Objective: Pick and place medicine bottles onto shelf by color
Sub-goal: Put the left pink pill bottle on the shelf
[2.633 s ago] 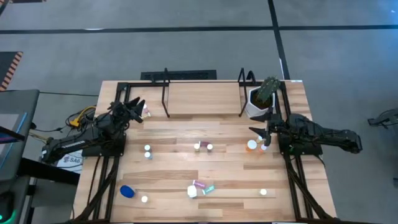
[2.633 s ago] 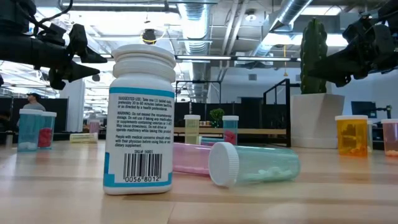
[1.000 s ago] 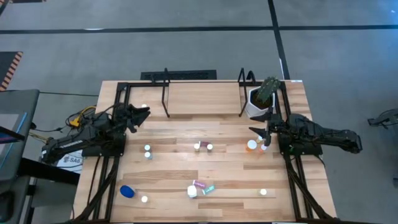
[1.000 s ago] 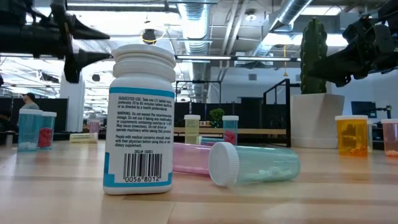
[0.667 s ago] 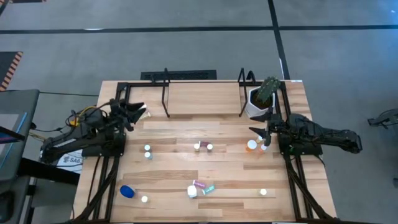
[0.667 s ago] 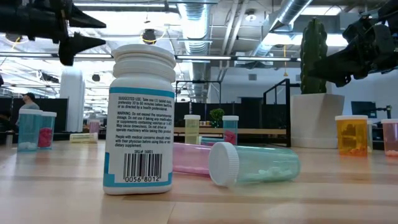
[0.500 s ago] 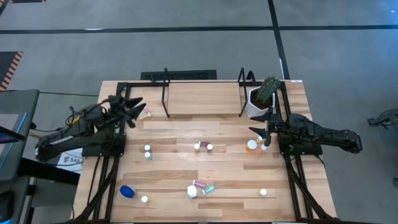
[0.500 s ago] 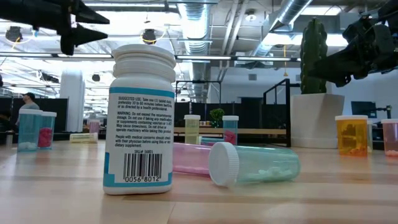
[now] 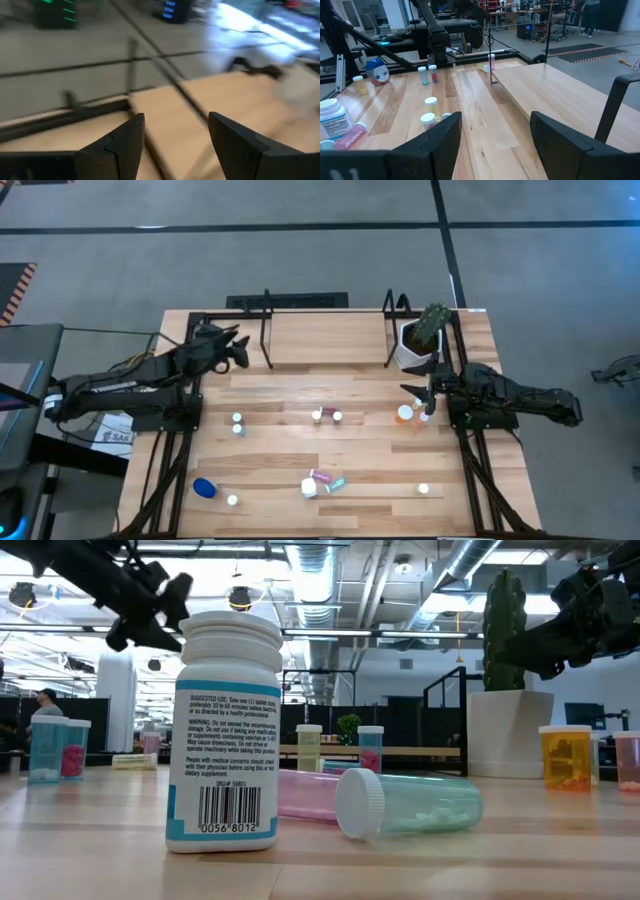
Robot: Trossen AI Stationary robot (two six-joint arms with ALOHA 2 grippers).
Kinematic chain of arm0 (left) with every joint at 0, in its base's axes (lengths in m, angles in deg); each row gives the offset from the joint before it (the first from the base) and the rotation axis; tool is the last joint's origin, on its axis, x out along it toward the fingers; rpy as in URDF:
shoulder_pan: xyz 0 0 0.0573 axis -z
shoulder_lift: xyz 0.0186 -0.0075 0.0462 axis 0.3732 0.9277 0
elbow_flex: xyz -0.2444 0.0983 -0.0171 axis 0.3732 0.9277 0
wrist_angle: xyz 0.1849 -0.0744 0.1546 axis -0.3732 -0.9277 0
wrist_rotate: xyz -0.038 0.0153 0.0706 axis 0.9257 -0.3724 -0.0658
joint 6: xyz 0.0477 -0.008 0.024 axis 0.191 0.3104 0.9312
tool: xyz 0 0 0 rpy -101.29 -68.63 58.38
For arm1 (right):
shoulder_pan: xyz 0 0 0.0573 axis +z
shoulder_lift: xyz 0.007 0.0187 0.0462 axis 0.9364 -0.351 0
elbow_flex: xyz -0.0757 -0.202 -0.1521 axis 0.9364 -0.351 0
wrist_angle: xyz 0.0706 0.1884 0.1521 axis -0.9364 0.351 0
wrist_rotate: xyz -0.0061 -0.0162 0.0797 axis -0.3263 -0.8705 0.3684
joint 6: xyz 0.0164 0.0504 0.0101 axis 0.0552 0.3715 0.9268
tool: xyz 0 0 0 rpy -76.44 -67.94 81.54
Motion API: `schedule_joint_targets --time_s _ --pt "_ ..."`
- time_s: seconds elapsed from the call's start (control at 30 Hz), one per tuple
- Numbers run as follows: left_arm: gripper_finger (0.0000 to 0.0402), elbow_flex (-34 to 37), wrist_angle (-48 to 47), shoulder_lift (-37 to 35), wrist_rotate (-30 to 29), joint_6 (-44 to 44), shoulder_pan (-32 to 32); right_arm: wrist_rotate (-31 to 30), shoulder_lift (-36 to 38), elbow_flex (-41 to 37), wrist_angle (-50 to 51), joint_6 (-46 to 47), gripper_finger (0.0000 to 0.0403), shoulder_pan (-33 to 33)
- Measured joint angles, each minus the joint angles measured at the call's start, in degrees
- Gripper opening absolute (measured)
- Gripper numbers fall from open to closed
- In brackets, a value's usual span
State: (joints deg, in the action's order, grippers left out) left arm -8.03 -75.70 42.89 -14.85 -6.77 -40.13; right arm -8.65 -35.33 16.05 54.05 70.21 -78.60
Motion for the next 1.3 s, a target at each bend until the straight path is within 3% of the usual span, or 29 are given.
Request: schedule_joint_targets --time_s 0.23,0.43,0.63,1.0,1.3 --pt "0.0208 -0.02 -0.17 6.51 -8.00 -4.50 0.00 0.00 -0.01 -0.01 0.00 0.00 0.0260 0.02" --pt "0.0208 -0.02 -1.96 7.62 -7.88 -6.11 -0.19 0.00 0.00 -0.02 0.00 0.00 0.0260 0.00" --pt "0.0208 -0.04 -5.03 7.59 0.88 -6.83 -4.78 0.01 -0.01 -0.01 0.00 0.00 0.0260 0.01" --pt "0.0208 -2.56 -9.80 7.94 17.46 -2.60 -19.87 0.00 -0.01 0.00 0.00 0.00 0.0260 0.02" --pt "0.0208 -15.28 -22.47 15.27 17.44 2.77 -25.38 0.00 -0.01 -0.02 -0.01 0.00 0.0260 0.02"
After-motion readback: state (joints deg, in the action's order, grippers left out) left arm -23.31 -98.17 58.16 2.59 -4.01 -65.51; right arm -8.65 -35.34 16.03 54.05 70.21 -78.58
